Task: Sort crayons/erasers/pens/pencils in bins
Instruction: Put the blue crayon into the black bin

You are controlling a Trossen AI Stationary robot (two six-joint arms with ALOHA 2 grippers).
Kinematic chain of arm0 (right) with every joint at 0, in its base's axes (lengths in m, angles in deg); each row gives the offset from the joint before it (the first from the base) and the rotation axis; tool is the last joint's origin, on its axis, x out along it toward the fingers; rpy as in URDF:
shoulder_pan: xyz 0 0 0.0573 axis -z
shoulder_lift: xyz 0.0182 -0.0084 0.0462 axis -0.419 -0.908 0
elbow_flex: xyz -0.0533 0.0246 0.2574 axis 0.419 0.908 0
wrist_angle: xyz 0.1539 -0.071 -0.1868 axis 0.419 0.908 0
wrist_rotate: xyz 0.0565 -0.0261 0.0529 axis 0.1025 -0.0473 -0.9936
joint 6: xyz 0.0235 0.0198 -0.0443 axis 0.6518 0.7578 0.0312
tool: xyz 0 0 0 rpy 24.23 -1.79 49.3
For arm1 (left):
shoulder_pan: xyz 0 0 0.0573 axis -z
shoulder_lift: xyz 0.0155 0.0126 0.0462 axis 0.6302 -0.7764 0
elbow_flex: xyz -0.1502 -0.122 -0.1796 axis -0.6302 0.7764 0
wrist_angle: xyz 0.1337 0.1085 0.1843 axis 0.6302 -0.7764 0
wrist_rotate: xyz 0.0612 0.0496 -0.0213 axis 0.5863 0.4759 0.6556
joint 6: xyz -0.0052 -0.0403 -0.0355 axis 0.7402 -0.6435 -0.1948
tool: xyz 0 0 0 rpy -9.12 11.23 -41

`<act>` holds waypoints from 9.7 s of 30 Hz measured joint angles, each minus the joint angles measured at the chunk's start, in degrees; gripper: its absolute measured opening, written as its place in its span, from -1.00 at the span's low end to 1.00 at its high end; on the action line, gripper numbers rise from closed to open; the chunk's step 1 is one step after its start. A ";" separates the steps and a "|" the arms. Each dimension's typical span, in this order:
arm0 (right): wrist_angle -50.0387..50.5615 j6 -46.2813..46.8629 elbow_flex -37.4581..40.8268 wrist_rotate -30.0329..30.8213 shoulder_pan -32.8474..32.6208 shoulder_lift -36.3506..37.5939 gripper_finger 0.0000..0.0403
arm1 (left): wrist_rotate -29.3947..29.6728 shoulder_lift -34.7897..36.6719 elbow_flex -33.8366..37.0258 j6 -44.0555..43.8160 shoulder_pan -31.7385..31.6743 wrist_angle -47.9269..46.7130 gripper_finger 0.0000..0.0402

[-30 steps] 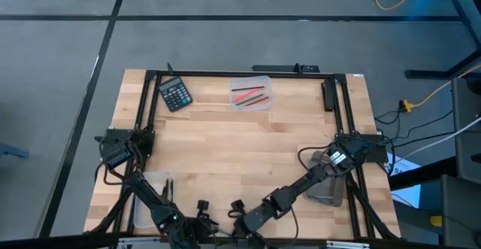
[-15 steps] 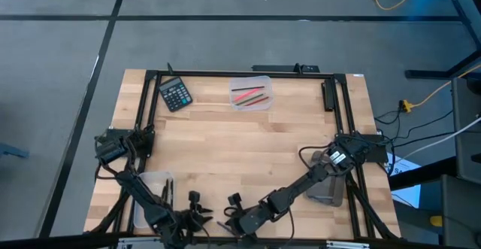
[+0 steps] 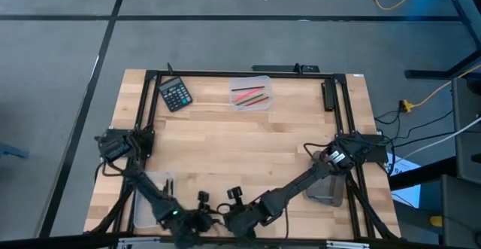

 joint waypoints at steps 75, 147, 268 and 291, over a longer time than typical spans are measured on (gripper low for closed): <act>-2.31 15.33 17.41 39.69 -9.50 9.62 -0.52 | 2.59 0.32 0.82 -4.33 -4.13 -3.49 -0.93; -93.02 0.82 80.62 6.93 16.09 44.27 -0.05 | 2.81 32.81 16.91 21.98 -32.37 17.29 -0.93; -76.50 -6.90 66.92 -15.71 38.51 39.01 -0.03 | -42.45 31.65 36.12 39.14 -58.35 60.66 -0.93; -83.08 -9.60 65.96 -26.28 46.62 39.38 -0.69 | -53.82 31.61 36.18 37.34 -69.38 53.96 -0.93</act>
